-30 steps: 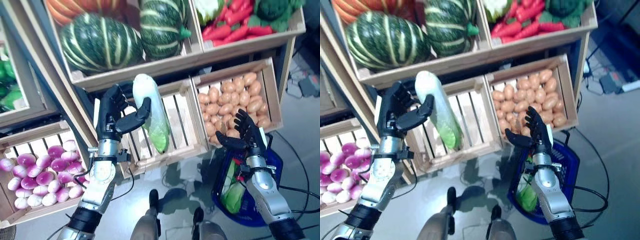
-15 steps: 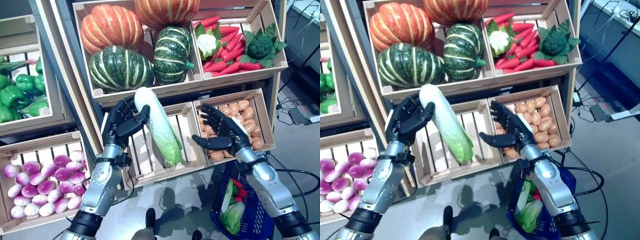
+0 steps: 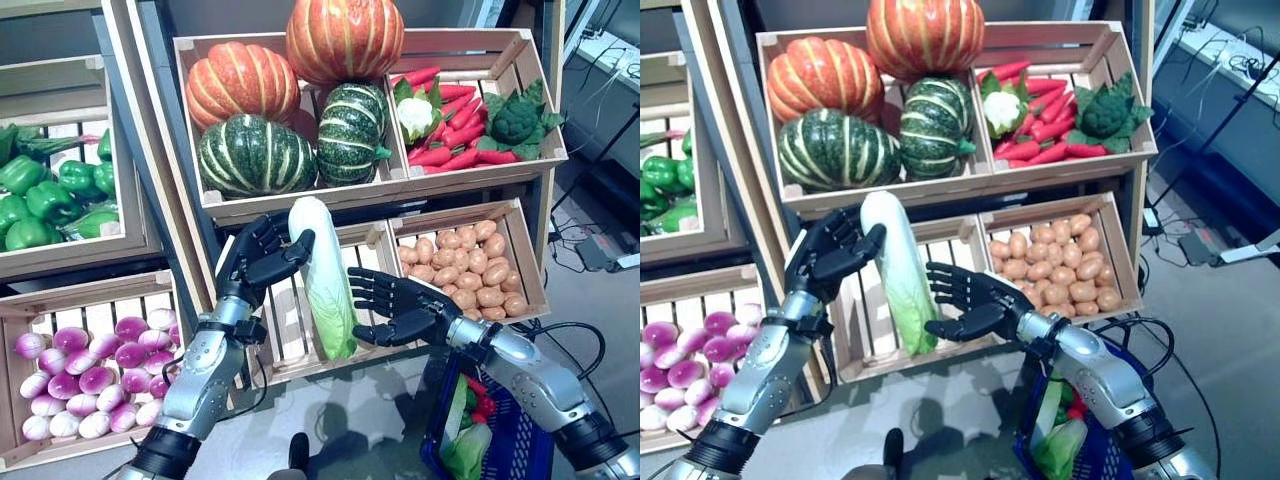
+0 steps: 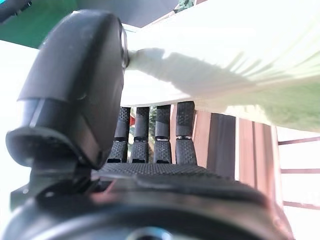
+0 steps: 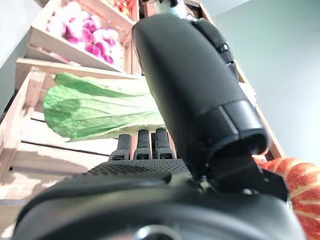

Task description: Put vegetables into the basket

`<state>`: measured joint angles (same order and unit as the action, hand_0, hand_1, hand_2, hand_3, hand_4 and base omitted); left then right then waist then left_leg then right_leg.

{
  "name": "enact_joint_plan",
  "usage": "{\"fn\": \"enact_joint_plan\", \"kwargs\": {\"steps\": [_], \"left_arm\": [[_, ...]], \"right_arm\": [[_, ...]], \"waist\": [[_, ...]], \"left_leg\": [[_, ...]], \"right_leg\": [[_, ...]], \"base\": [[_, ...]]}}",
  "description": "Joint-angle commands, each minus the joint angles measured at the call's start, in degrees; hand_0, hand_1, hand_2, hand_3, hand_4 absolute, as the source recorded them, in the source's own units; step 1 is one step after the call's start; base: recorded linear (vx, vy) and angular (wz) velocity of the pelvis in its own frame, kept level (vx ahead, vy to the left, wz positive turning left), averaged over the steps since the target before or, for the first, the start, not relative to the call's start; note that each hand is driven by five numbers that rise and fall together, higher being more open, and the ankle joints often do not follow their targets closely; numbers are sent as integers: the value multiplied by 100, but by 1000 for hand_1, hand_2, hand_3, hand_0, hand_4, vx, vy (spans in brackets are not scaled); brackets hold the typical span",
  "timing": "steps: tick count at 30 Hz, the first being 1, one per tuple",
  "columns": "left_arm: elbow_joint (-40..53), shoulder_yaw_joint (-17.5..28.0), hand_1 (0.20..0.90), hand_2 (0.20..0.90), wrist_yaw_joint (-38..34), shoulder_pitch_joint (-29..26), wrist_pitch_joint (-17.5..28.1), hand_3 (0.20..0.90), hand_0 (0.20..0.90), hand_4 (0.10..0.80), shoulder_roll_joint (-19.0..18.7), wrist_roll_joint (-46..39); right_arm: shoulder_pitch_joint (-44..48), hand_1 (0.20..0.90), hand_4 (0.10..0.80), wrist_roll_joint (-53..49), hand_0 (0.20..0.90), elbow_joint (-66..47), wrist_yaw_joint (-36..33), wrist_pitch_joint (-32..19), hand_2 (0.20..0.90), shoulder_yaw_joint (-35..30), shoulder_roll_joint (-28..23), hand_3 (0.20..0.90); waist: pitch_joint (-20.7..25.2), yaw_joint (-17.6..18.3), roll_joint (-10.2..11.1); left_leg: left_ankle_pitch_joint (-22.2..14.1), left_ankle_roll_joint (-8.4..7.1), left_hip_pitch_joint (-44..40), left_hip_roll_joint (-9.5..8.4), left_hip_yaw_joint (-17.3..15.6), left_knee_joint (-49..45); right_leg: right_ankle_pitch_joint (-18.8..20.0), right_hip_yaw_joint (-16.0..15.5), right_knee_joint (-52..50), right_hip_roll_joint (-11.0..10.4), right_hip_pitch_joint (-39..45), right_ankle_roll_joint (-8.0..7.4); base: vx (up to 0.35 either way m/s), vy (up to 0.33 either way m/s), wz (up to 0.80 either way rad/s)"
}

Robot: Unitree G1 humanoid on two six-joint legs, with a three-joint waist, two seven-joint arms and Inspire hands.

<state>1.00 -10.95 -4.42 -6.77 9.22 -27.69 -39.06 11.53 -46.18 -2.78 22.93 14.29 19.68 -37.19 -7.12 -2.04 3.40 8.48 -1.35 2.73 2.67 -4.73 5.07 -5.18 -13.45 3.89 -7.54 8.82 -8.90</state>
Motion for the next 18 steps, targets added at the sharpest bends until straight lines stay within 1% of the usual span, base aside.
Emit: {"fn": "enact_joint_plan", "kwargs": {"steps": [1,2,3,5,7,8,9,11,13,14,16,18], "left_arm": [[152,-231,300,300,279,-616,485,300,300,400,95,-124],[164,-236,300,300,259,-611,480,300,300,400,96,-125],[186,-248,300,300,212,-591,486,300,300,400,97,-139],[174,-253,300,300,171,-576,499,300,300,400,138,-80],[115,-248,300,300,144,-576,519,300,300,400,186,-27],[113,-251,300,300,105,-574,519,300,300,400,204,0],[136,-265,300,300,9,-570,501,300,300,400,231,28],[172,-254,300,300,-75,-563,488,300,300,400,236,67],[223,-245,300,300,-209,-572,436,300,300,400,252,97],[233,-239,300,300,-227,-570,428,300,300,400,259,107],[292,-231,300,300,-312,-556,413,300,300,400,280,224],[355,-230,300,300,-412,-557,385,300,300,400,275,298]], "right_arm": [[598,900,800,-590,900,-318,157,-655,900,422,462,900],[583,900,800,-551,900,-331,63,-727,900,419,477,900],[552,900,800,-392,900,-350,-279,-984,900,391,523,900],[568,900,800,-568,900,-378,-555,-995,900,326,678,900],[522,900,800,-197,900,-393,-1037,-1312,900,239,860,900],[527,900,800,-98,900,-426,-1199,-1334,900,226,916,900],[515,900,800,126,900,-507,-1547,-1374,900,210,1001,900],[480,900,800,337,900,-574,-1813,-1328,900,189,1053,900],[406,900,800,691,900,-644,-2284,-1243,900,189,1143,900],[394,900,800,750,900,-646,-2344,-1212,900,191,1154,900],[307,900,800,897,900,-695,-2712,-951,900,244,1207,900],[275,900,800,1023,900,-651,-3021,-839,900,297,1233,900]], "waist": [[599,-78,48],[602,-76,46],[603,-71,37],[593,-59,19],[580,-34,-2],[581,-26,-11],[581,-13,-26],[579,1,-42],[567,16,-63],[565,19,-66],[552,36,-81],[542,44,-86]], "left_leg": [[-866,-216,-544,209,-143,-7],[-864,-217,-543,209,-143,-7],[-859,-214,-547,209,-139,-7],[-864,-211,-560,210,-142,-7],[-879,-205,-572,201,-124,-7],[-884,-201,-576,197,-121,-7],[-894,-203,-575,190,-117,-7],[-901,-200,-579,185,-120,-7],[-913,-191,-578,178,-120,-7],[-915,-190,-580,179,-124,-7],[-921,-183,-586,179,-138,-7],[-923,-179,-584,174,-132,-7]], "right_leg": [[715,-1,69,-310,-402,8],[718,4,71,-312,-404,5],[723,15,71,-315,-404,2],[722,41,65,-320,-407,0],[719,78,52,-318,-418,2],[722,96,59,-317,-419,-1],[723,119,65,-319,-421,-9],[725,140,72,-325,-426,-13],[725,163,72,-330,-435,-18],[726,167,74,-333,-438,-20],[730,180,77,-343,-440,-19],[732,196,76,-345,-451,-21]], "base": [[0,0,0],[0,0,0],[0,0,0],[0,0,0],[0,0,0],[0,0,0],[0,0,0],[0,0,0],[0,0,0],[0,0,0],[0,0,0],[0,0,0]]}}
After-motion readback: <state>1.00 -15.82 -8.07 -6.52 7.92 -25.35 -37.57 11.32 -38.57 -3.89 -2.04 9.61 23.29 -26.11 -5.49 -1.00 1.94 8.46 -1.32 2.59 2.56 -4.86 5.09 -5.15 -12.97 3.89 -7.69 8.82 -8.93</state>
